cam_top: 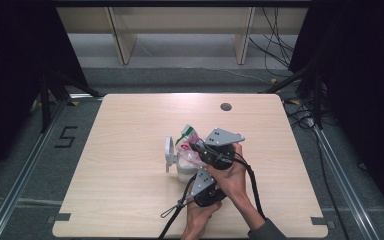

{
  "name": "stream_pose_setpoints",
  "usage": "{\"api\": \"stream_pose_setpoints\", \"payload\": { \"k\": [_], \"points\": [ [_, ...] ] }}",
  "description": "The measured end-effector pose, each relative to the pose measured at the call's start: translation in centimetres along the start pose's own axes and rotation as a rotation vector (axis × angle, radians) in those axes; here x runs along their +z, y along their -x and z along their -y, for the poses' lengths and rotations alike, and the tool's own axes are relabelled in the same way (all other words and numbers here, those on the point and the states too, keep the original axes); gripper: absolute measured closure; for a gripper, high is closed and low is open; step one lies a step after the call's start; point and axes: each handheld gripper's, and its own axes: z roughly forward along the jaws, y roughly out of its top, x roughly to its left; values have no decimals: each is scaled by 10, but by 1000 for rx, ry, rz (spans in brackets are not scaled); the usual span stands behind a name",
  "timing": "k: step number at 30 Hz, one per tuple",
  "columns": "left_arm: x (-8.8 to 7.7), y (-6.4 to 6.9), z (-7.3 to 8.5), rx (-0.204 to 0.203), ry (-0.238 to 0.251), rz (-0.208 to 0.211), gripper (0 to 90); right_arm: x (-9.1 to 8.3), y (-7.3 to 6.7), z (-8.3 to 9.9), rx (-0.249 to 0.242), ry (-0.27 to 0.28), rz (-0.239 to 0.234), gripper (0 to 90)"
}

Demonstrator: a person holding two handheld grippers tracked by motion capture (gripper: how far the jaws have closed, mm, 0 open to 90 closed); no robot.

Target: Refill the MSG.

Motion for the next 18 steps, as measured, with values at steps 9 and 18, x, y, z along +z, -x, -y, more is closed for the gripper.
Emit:
{"api": "stream_pose_setpoints", "payload": {
  "k": [9,18],
  "points": [
    [-2,1,-2,1,7,3,762,-1,0,-2,-33,2,-2,900],
    [-1,2,-2,7,3,1,762,3,0,0,-39,-2,21,900]
  ]
}}
